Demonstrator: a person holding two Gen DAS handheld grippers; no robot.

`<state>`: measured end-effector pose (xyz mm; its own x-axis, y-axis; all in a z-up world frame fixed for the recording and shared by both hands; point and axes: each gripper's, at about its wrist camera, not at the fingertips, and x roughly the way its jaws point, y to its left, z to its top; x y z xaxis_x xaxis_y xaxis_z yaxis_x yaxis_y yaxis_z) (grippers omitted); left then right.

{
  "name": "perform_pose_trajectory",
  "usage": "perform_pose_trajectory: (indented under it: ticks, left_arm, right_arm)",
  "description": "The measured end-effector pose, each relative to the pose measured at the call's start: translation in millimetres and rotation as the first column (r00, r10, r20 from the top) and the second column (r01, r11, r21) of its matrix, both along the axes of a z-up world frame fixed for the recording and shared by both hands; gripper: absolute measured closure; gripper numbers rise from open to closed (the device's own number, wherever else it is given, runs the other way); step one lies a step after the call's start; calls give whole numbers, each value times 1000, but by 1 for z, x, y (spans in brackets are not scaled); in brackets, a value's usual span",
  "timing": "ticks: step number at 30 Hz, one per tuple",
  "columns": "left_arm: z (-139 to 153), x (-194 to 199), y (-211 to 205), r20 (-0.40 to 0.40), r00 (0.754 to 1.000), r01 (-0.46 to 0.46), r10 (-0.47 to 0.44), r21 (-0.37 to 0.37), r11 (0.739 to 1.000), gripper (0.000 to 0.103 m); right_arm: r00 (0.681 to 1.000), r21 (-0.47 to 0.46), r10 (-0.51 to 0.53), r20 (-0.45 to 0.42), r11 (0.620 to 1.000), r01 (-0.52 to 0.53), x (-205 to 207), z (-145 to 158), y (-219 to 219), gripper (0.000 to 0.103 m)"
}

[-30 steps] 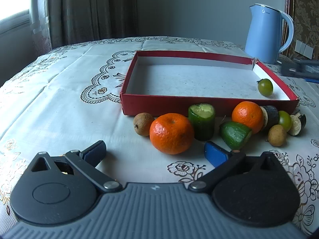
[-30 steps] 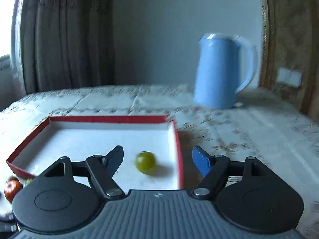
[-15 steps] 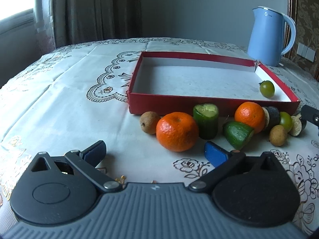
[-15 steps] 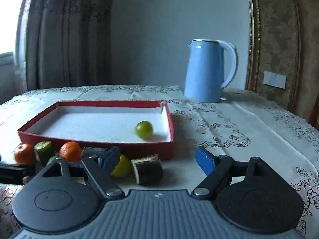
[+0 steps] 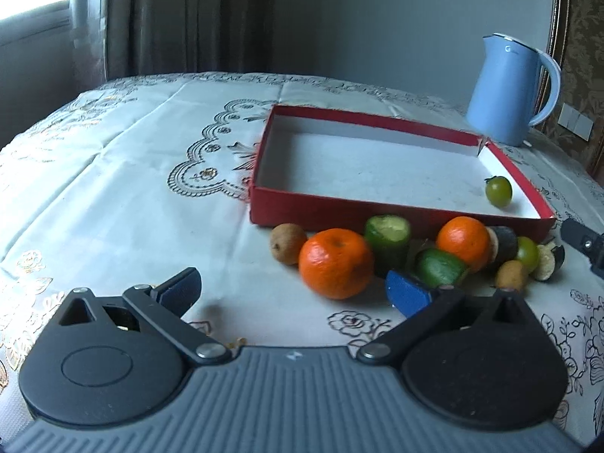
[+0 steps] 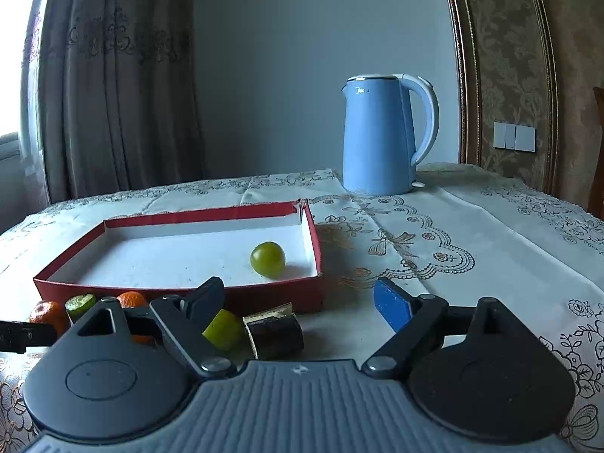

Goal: Organize fruits
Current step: 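Close the left tool on the large tangerine, then lift the tangerine with the left tool over the box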

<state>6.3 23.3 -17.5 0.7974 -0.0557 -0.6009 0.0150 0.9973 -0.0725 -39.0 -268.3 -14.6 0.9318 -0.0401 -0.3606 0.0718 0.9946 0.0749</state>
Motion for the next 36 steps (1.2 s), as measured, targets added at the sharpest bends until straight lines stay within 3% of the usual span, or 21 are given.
perform_pose_trajectory:
  ticks: [7, 11, 17, 26, 36]
  left_arm:
    - [0, 8, -9, 4, 1000, 0, 0, 14, 1000, 0]
    - [-4, 9, -9, -13, 1000, 5, -5, 10, 1000, 12]
    - [-7, 9, -12, -8, 1000, 12, -12, 31, 999, 20]
    - [-6, 2, -17, 17, 996, 85, -86, 29, 996, 62]
    - [-8, 0, -20, 40, 994, 103, -104, 44, 994, 63]
  right_arm:
    - [1000, 30, -21, -6, 999, 21, 0, -1, -6, 16]
    - [1000, 35, -23, -13, 999, 23, 1, -1, -7, 15]
    - [1000, 38, -19, -15, 999, 19, 2, -1, -7, 15]
    - [999, 55, -27, -20, 998, 28, 3, -2, -10, 15]
    - [999, 49, -38, -28, 998, 39, 3, -2, -9, 15]
